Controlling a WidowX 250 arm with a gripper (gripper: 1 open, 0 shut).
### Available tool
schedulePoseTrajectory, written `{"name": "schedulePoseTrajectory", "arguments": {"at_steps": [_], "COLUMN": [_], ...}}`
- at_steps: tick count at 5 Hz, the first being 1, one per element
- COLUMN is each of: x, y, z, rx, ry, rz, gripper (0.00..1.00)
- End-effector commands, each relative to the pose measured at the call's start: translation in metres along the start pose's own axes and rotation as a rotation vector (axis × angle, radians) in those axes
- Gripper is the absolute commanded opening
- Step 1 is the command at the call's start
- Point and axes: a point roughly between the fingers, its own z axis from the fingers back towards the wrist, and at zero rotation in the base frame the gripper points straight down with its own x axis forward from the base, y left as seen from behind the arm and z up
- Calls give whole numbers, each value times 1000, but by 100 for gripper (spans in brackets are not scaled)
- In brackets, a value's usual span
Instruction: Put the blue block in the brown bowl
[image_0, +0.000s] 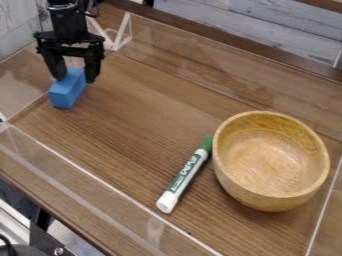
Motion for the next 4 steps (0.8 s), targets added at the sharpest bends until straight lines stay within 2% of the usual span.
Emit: {"name": "schedulePoseTrajectory", "arguments": {"at_steps": [1,4], "x": [9,11], "y": [5,5], "z": [11,-8], "rx": [13,15], "ry": [-54,-41], "rz": [1,6], "gripper": [100,100]}}
